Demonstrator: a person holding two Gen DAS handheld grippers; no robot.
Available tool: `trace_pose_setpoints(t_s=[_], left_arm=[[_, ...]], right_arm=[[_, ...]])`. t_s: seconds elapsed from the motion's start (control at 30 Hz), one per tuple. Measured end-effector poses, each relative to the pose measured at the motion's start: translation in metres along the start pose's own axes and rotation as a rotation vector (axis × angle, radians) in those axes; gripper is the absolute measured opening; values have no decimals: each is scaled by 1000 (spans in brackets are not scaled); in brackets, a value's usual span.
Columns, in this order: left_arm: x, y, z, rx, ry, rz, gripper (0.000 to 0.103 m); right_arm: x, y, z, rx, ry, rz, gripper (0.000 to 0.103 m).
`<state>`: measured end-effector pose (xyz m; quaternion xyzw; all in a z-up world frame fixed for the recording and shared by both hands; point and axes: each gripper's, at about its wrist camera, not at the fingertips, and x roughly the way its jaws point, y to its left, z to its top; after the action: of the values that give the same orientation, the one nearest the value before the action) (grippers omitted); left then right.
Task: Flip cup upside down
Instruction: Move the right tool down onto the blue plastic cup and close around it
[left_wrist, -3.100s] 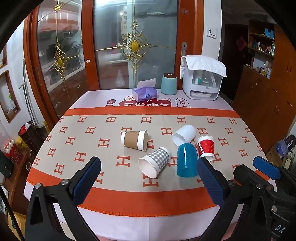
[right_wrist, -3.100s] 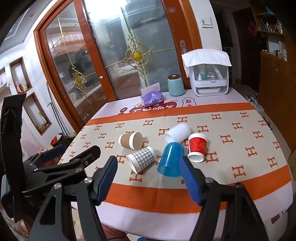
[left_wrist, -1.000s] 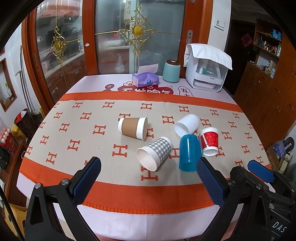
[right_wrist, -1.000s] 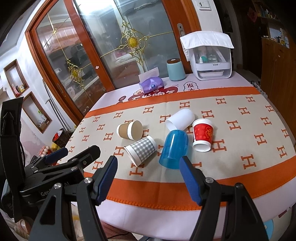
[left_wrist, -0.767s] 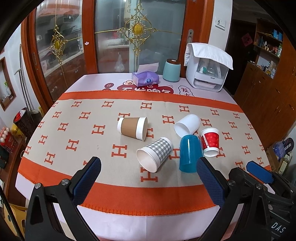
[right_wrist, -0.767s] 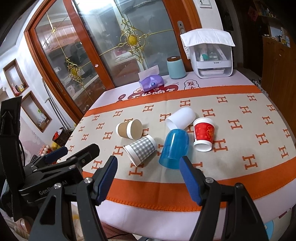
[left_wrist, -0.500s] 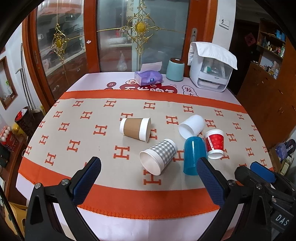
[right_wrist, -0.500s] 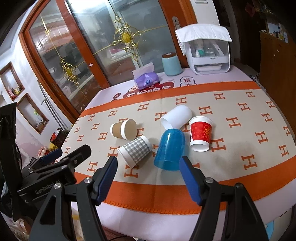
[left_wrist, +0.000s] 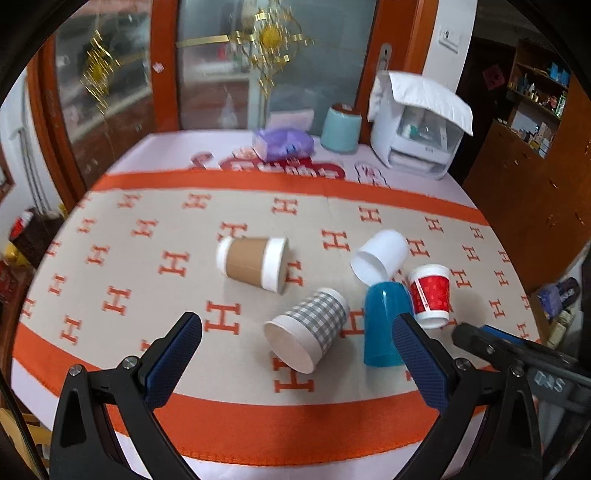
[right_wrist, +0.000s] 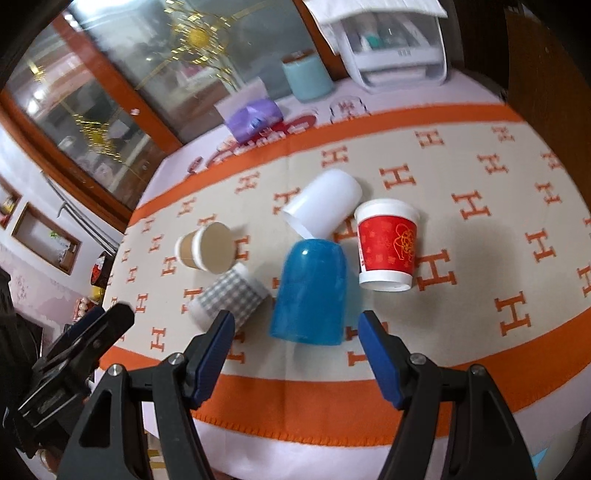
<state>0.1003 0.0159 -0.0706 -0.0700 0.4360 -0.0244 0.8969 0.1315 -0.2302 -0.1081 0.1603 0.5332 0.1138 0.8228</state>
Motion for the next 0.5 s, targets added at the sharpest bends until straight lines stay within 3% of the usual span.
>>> trace_pose_setpoints(t_s=[0.1,0.5], left_arm=[[20,4,7,-11,61,-7,102],[73,7,10,-6,135,52,102]], right_arm=[[21,-12,10,42,46,-5,70],[86,-32,23,146,191,42,70]])
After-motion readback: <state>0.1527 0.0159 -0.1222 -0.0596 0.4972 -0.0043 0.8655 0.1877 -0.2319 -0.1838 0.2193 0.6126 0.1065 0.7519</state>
